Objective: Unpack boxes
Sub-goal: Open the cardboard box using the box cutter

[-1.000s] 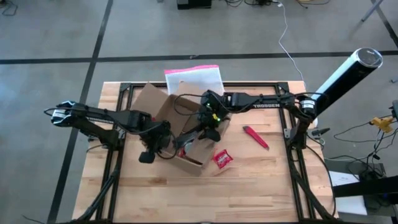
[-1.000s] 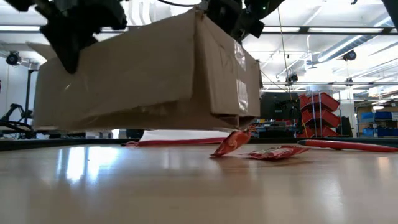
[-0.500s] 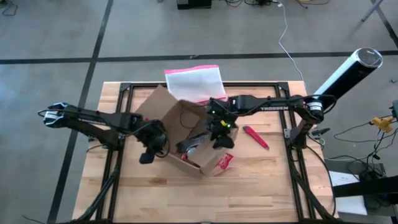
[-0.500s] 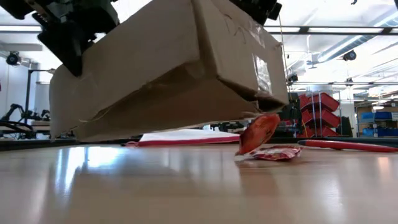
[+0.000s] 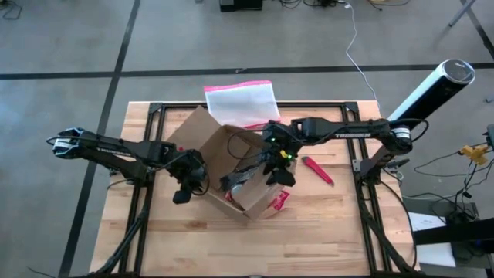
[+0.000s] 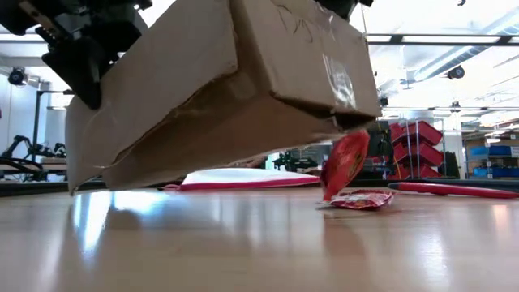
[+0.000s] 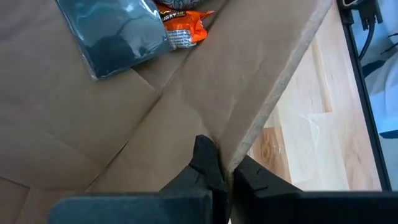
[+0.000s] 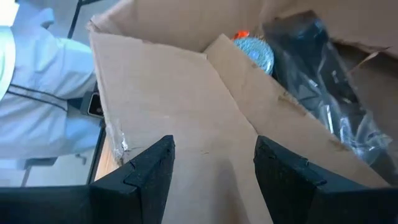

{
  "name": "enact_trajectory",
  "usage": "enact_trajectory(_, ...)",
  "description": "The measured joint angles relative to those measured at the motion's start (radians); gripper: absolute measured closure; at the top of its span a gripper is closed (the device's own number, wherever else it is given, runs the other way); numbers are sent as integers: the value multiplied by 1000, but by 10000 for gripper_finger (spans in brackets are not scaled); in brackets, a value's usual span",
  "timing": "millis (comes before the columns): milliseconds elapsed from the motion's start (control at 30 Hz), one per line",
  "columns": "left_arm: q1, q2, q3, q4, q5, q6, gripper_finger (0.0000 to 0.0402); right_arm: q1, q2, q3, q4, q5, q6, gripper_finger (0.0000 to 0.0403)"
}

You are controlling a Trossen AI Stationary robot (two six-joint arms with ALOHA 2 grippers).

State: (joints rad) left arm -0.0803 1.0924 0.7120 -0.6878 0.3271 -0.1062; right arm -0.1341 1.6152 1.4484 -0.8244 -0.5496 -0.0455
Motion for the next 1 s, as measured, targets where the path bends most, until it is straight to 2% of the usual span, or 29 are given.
enact_trajectory(200,0,-2,1,18,5,-8,401,2,-59,-10,-5,47,28,208)
enact_trajectory(467,0,1,1,39,8,-9,401,2,-140,-80,37,106,80,236)
enact_trajectory(600,-8,4,-17,-104,119,-40,401,-8,-177,-85,42,206,129,245)
enact_trajectory(667,-4,11,-16,-88,126,-39,401,-7,-178,-84,51,262,122,246)
enact_trajectory(800,-9,18,-21,-154,111,-25,401,-11,-173,-89,61,257,114,243)
enact_trajectory(1000,-9,14,-21,-123,98,-26,401,-1,-170,-120,26,237,150,232)
